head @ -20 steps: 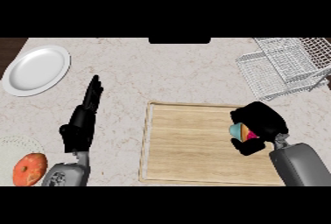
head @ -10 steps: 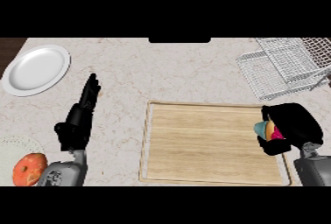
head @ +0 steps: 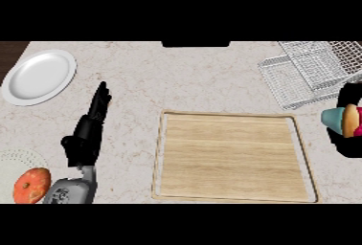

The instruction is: Pick the cupcake from the tray and place it in the tiered basket

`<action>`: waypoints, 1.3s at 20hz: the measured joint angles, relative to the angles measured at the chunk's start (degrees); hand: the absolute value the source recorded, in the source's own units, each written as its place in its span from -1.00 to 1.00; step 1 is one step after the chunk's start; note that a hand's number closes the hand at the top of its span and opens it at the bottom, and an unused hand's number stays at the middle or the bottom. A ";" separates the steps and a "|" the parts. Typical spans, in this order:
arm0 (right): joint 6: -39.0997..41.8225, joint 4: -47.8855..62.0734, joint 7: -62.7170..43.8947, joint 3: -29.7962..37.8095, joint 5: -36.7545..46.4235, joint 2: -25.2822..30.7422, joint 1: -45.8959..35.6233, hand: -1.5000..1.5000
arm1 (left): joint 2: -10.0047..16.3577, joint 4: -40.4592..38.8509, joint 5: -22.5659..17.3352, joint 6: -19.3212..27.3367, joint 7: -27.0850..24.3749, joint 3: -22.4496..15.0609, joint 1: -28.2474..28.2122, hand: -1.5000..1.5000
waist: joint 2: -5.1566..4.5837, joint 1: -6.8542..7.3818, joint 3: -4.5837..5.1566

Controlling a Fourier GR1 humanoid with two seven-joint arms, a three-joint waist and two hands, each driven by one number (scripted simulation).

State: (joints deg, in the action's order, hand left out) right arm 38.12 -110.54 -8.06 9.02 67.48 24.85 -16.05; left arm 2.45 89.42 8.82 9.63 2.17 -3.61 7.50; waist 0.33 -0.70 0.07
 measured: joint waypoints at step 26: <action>5.45 22.91 -9.57 14.36 -13.81 5.86 -32.46 1.00 | -1.23 -0.86 0.79 -0.31 -0.72 -0.65 0.58 0.00 | -0.48 1.31 -0.06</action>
State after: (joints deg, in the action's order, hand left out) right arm 43.57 -87.64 -17.62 23.38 53.67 30.71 -48.51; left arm 1.22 88.56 9.61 9.33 1.45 -4.26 8.08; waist -0.15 0.60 0.01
